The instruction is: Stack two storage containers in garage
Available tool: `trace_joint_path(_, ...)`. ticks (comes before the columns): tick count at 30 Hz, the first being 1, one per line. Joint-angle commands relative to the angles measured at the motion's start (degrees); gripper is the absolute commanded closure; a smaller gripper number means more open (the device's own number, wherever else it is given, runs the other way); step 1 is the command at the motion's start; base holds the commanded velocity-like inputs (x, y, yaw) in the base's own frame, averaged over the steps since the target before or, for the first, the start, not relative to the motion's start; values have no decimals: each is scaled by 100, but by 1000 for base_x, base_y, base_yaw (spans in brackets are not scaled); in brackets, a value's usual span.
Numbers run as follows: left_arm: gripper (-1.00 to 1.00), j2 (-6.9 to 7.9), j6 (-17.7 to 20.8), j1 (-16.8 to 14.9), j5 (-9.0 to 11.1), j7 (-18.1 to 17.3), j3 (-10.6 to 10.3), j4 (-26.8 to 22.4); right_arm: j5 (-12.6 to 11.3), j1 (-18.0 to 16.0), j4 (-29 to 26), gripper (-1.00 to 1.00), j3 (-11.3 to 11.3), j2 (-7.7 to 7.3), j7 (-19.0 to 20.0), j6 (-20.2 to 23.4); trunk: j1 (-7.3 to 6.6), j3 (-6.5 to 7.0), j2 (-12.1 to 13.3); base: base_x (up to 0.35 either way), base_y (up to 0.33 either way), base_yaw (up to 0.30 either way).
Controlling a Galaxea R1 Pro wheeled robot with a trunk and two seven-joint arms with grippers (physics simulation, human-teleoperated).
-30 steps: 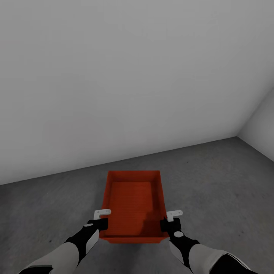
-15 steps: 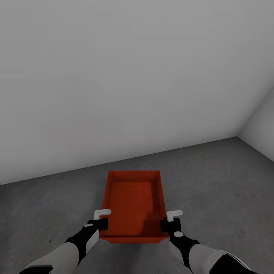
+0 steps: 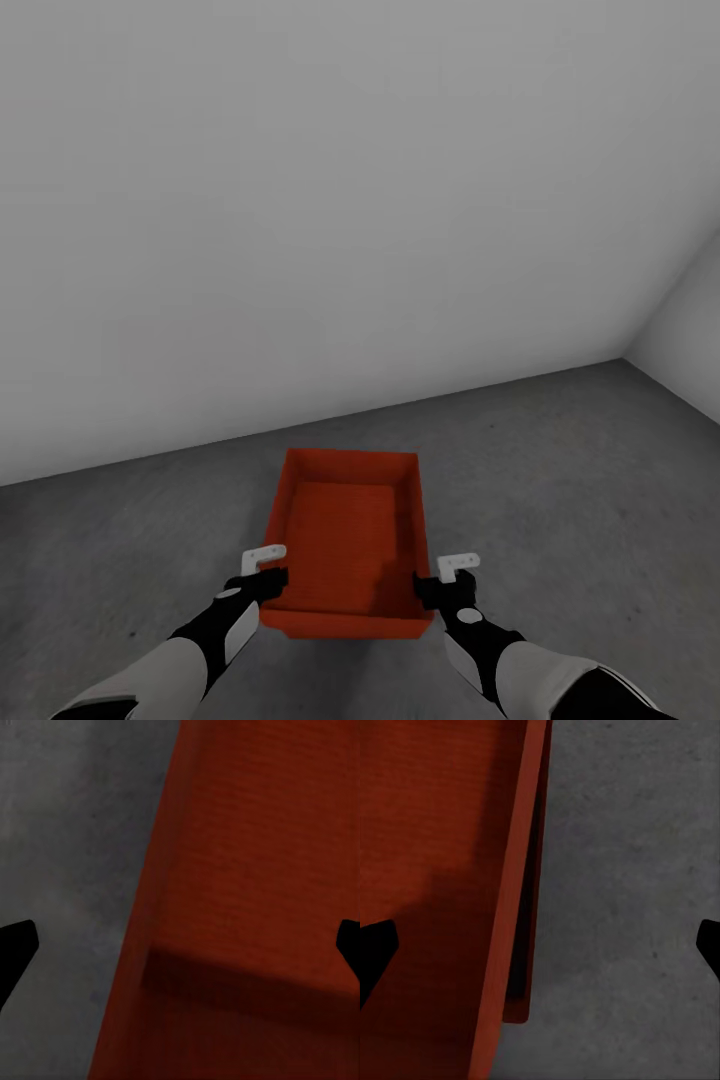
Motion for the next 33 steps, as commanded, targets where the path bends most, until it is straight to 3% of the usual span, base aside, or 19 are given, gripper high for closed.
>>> trace_joint_path(1, -100, -3, -11, -2, 37, 4, 22, -5, -44, -3, 5, -100, 49, 2, -17, -15, -1, -4, -2, 0, 0, 0)
trace_joint_path(13, -100, -11, -30, -2, 43, 6, 24, -3, -44, -3, 5, -100, 49, 2, -17, -15, -1, -4, -2, 0, 0, 0)
trace_joint_path(33, -100, 4, -30, -2, 46, 2, 31, -14, -52, -3, 5, -100, 47, 2, -26, -15, -440, 355, 800, 0, 0, 0)
